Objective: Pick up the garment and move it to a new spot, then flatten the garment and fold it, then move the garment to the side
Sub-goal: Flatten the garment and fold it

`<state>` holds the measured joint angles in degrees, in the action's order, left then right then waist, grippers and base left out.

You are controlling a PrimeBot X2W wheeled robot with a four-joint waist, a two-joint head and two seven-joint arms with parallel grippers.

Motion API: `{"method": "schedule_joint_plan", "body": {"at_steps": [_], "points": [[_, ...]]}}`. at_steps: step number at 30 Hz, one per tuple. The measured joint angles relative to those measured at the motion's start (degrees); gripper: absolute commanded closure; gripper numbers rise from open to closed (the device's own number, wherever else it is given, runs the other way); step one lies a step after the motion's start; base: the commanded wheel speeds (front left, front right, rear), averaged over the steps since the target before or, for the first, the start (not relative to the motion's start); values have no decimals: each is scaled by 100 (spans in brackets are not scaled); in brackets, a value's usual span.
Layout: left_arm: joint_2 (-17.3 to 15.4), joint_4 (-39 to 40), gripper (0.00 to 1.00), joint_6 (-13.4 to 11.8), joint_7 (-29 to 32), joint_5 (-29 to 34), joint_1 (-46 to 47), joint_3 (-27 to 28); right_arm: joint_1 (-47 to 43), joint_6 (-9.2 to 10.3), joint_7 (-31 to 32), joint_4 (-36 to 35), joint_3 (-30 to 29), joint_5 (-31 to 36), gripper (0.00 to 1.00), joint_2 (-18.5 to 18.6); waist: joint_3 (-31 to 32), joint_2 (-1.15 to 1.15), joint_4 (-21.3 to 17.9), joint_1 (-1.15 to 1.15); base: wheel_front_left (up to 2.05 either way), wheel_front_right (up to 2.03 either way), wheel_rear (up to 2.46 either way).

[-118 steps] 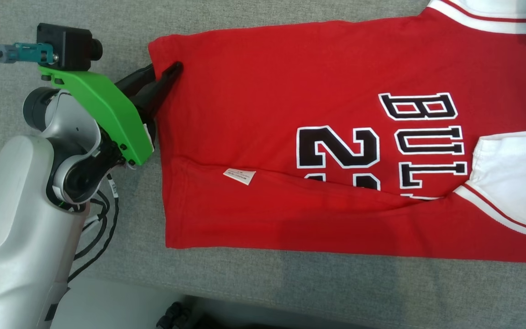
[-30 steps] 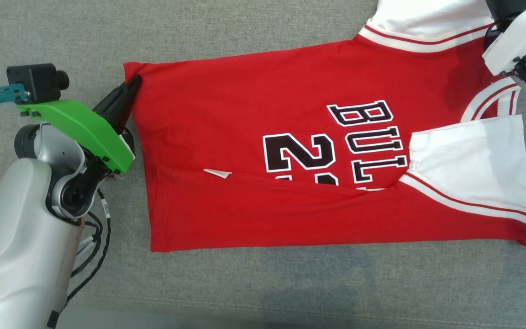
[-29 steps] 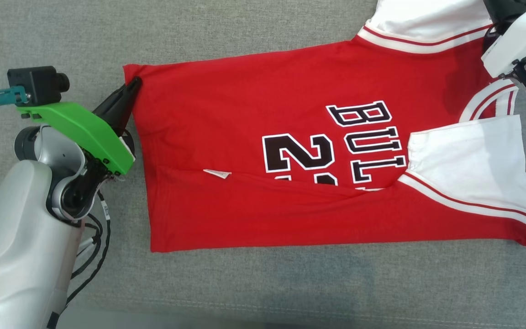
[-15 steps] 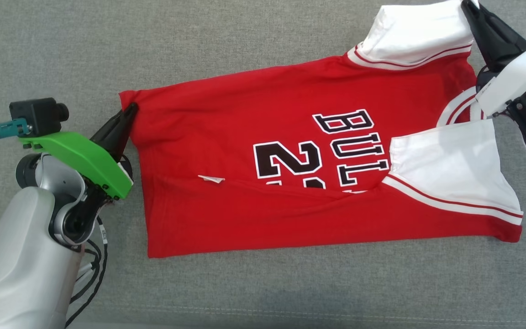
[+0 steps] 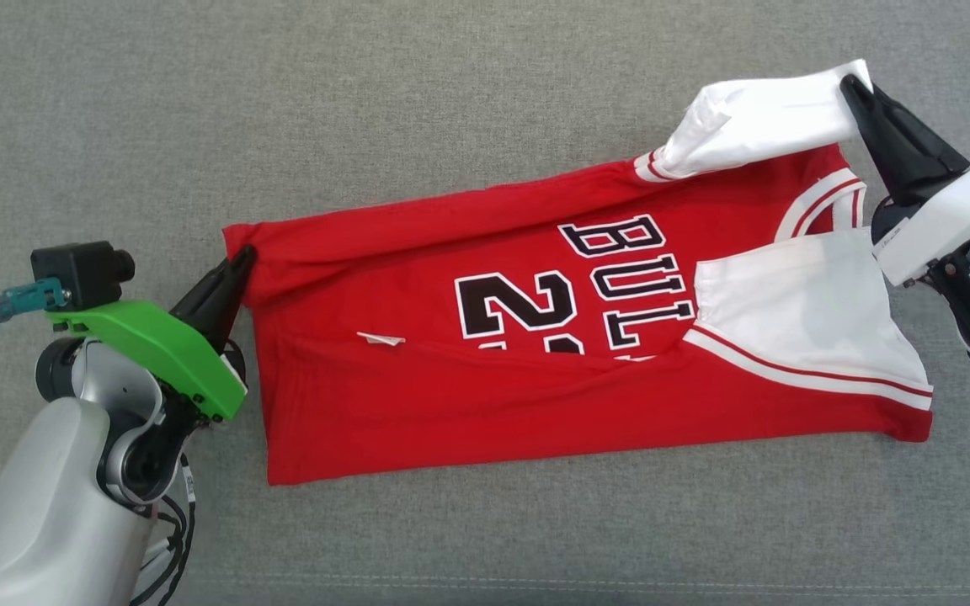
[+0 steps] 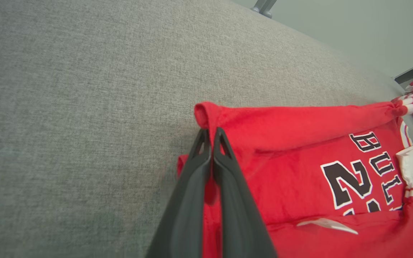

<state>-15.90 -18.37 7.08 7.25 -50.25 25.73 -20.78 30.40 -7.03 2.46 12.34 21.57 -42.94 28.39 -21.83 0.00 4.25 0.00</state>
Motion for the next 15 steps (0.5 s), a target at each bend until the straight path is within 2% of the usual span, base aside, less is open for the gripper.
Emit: {"method": "schedule_joint_plan", "body": {"at_steps": [6,15], "points": [[-51,98,100,1,-121,-1,-238,8,-388,15,-101,-257,0,-1,100,16,105,0,-61,0,0,0,0],[-63,224,100,4,-151,-115,-595,4,-1075,220,-200,-634,-19,-114,100,14,216,0,-104,0,0,0,0]]}}
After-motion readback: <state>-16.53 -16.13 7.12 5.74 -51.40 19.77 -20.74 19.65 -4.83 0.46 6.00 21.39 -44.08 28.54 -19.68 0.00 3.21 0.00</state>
